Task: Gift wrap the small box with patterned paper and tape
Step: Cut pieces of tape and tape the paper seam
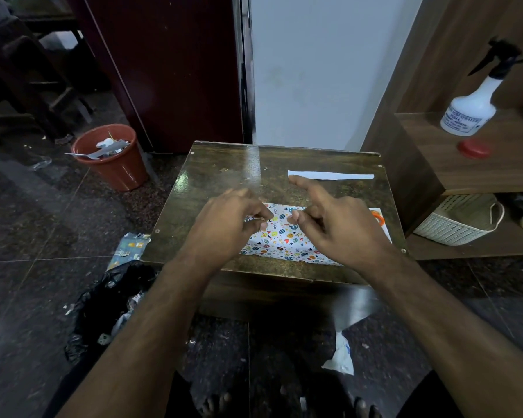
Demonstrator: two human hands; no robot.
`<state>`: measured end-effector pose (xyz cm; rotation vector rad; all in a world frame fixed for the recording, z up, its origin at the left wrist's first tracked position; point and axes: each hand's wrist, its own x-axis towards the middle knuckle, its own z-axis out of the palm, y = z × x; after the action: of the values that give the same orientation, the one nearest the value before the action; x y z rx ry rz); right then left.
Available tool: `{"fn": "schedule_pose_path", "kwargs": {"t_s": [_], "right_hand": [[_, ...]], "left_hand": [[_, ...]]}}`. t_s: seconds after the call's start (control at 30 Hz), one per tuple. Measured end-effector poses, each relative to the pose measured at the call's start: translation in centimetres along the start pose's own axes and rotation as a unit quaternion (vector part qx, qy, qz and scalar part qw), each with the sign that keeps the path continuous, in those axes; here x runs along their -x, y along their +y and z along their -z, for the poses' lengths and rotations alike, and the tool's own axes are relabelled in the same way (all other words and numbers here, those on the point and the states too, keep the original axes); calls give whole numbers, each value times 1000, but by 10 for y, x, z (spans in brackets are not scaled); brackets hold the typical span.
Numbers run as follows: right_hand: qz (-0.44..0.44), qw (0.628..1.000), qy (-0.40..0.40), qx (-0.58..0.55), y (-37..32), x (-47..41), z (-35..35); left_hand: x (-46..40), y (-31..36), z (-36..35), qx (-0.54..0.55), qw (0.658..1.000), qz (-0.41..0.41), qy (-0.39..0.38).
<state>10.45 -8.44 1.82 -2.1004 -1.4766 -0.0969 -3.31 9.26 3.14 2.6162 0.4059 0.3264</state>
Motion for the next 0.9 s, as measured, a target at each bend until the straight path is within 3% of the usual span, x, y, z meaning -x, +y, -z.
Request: {"fn": "schedule_pose_path", "kwargs": {"t_s": [0.2, 0.33, 0.5, 0.57, 0.73, 0.9], "right_hand": [[22, 997, 67, 39, -11, -3, -8], [-68, 983, 32, -168, -19, -8, -22], [-230, 900, 8, -369, -17, -22, -16], [-251, 891, -9, -379, -16, -24, -13], [-255, 909, -58, -323, -20, -22, -10], [-247, 899, -99, -349, -22, -22, -7]], "left_hand": [[-2, 1, 3, 28, 999, 28, -17], [-5, 3, 7, 51, 997, 48, -32], [-3, 5, 7, 72, 994, 79, -23], [-2, 4, 7, 83, 993, 84, -13], [-2, 2, 8, 97, 991, 97, -8], [-4, 2, 8, 89, 990, 111, -17]]}}
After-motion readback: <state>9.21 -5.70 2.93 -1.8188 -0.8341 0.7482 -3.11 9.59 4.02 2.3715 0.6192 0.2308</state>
